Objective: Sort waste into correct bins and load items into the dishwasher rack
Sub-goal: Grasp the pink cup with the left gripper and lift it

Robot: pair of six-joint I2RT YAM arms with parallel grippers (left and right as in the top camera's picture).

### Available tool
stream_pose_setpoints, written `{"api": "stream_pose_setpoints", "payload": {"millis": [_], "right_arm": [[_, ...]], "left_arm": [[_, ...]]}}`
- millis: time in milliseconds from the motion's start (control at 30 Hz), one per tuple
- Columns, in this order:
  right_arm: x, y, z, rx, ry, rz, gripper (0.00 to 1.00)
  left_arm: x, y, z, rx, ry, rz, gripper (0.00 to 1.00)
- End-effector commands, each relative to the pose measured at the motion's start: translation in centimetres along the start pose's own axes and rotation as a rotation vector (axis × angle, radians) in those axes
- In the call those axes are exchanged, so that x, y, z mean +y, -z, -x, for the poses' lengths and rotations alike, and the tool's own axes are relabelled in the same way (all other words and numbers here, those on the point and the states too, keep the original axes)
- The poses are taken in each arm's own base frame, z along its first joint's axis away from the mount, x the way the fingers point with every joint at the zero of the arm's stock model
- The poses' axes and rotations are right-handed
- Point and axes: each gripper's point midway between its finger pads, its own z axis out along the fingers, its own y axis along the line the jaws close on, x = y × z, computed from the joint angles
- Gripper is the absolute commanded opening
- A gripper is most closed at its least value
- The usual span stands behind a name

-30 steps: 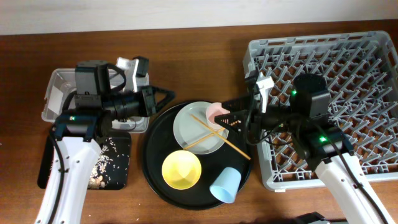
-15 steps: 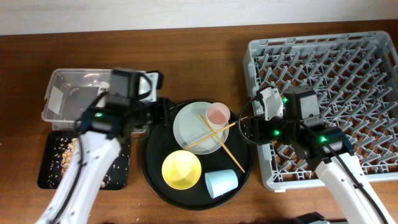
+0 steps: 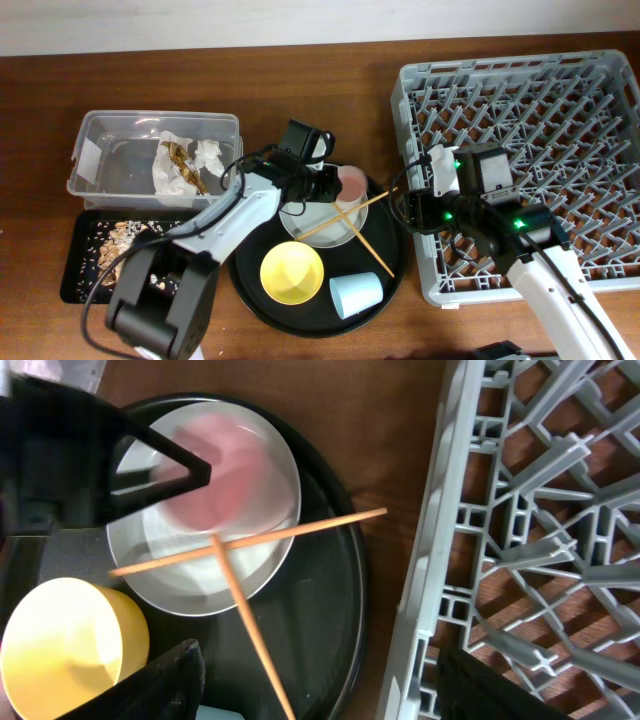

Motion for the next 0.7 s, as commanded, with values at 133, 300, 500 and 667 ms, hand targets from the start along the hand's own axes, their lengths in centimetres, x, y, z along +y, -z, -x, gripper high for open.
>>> {"api": "stream_pose_setpoints", "payload": {"millis": [133, 300, 500, 667], "right_arm": [[-0.2, 0.2, 0.4, -0.011, 0.013, -0.02, 0.79], [-0.1, 0.3, 0.7, -0.022, 0.015, -0.018, 0.79], [2.0, 2.5, 3.4, -0.1, 0.035, 0.069, 0.83], [7.2, 6.6, 6.4, -0.195, 0.095, 0.331, 0.99]], "left_arm": [[0.4, -0.1, 0.9, -0.027, 0.019, 0.026, 0.08], [-0.4, 2.2, 2.7, -0.094, 0.011, 0.007, 0.01], [0.4, 9.0, 5.2, -0.2, 0.102, -0.052, 0.01], [-3.3, 18.7, 6.1, -0.201, 0.075, -0.601, 0.01]]}}
